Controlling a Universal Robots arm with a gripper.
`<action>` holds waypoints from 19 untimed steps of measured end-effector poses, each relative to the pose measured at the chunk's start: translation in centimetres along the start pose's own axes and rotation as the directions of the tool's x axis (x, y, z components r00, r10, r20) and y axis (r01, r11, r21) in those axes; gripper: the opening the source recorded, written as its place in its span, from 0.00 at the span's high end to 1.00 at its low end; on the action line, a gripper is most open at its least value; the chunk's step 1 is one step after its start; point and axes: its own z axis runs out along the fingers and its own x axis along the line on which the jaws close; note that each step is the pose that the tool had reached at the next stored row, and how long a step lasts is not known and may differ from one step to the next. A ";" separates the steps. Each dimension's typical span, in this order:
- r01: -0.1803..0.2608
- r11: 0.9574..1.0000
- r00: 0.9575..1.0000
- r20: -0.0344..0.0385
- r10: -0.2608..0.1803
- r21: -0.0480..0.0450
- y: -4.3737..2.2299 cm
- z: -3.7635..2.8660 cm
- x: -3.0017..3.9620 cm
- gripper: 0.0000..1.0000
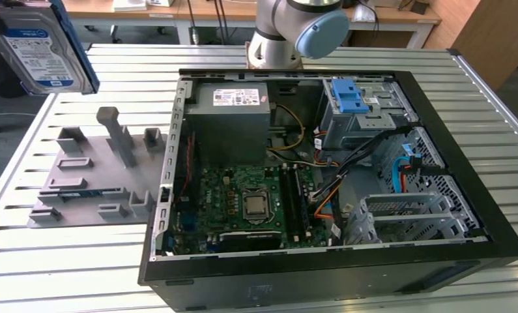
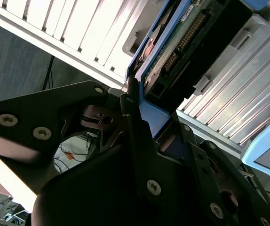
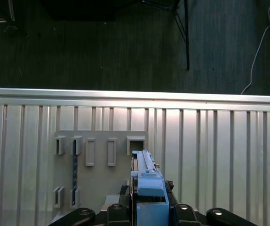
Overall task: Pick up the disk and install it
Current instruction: 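Pick up the disk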
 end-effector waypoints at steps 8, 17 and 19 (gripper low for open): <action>0.000 1.000 1.000 0.000 0.000 0.000 0.02 -0.54 -0.02 0.64; 0.000 1.000 1.000 0.000 0.000 0.000 0.03 -1.17 -0.04 0.64; 0.000 1.000 1.000 0.000 0.000 0.000 0.04 -1.37 -0.05 0.64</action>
